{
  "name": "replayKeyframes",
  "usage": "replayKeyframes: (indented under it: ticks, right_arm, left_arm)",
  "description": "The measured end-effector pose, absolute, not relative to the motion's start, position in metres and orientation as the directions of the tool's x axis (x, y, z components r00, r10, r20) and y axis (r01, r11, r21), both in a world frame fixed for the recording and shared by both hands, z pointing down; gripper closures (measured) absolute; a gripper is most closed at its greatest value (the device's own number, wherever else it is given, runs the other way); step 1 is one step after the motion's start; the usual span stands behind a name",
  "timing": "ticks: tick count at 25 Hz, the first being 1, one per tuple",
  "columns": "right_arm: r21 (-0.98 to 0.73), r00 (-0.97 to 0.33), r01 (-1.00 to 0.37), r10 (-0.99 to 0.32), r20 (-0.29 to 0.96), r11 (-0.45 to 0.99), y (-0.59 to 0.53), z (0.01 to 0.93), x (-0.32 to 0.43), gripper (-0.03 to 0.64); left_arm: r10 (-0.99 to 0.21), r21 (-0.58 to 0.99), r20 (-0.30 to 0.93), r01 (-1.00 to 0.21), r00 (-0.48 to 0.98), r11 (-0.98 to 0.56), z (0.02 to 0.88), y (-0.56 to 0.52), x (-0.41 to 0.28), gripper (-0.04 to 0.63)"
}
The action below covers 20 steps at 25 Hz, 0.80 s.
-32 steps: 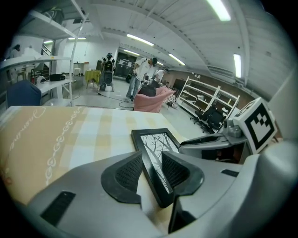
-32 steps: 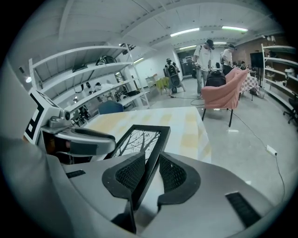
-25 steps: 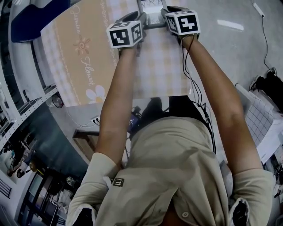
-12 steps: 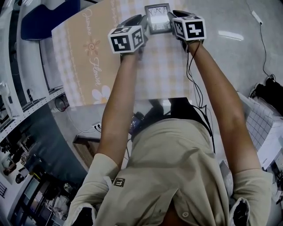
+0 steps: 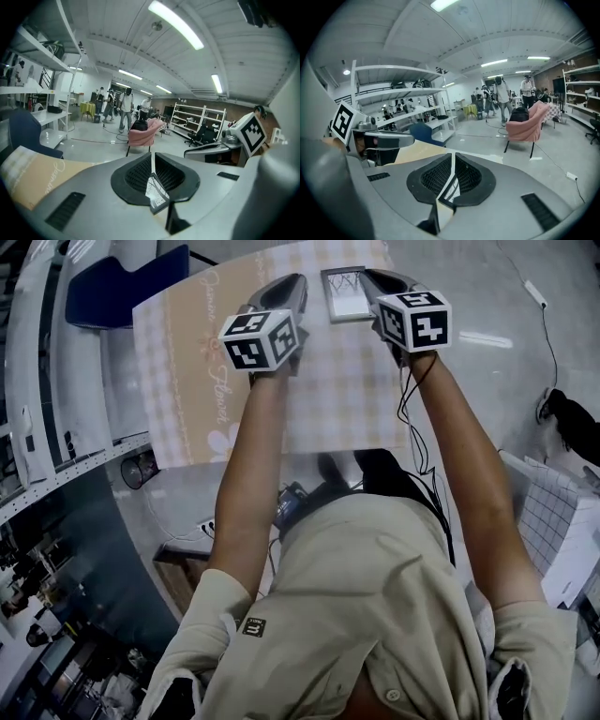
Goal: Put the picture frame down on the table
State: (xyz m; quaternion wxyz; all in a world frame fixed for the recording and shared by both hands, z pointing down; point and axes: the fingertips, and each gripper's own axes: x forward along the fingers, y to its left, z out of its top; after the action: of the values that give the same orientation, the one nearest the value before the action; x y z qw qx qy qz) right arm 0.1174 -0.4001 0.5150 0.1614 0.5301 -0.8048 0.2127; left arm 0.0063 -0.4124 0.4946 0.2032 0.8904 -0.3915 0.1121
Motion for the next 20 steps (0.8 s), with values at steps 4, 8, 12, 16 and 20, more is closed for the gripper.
replayKeyframes:
  ticks: [4,8,12,16,20]
  right_arm:
    - [-0.148,-0.394,-0.919,-0.822,0.411,0.366,-0.385,0.47,0.106,0.581]
    - [-0.122,-0.4,-0.916,-0.855,0.331,0.381,-0.365,0.425,0.094,0.586]
    - [-0.082,-0.389,-0.921,-0.887,0.247,0.381,-0.338,0.378,0.091,0.591]
    - [-0.043,-0.379,-0.925,-0.91,0.167,0.377,-0.308,0.333,0.093,0.591]
    - [-0.002,-0.383,-0.923,-0.916,0.117,0.386,-0.292,0.299,0.067,0.591]
  left_arm:
    - [-0.672,0.247,0.268,-0.723,0.691,-0.645,0.455,-0.398,-0.004,0.568]
    - [-0.689,0.213,0.187,-0.713,0.7,-0.668,0.417,-0.383,-0.018,0.571]
    - [-0.706,0.159,0.097,-0.711,0.702,-0.685,0.372,-0.36,-0.03,0.572]
    - [-0.712,0.115,-0.001,-0.707,0.702,-0.698,0.326,-0.334,-0.039,0.572]
    - [-0.708,0.082,-0.079,-0.703,0.702,-0.706,0.29,-0.317,-0.069,0.574]
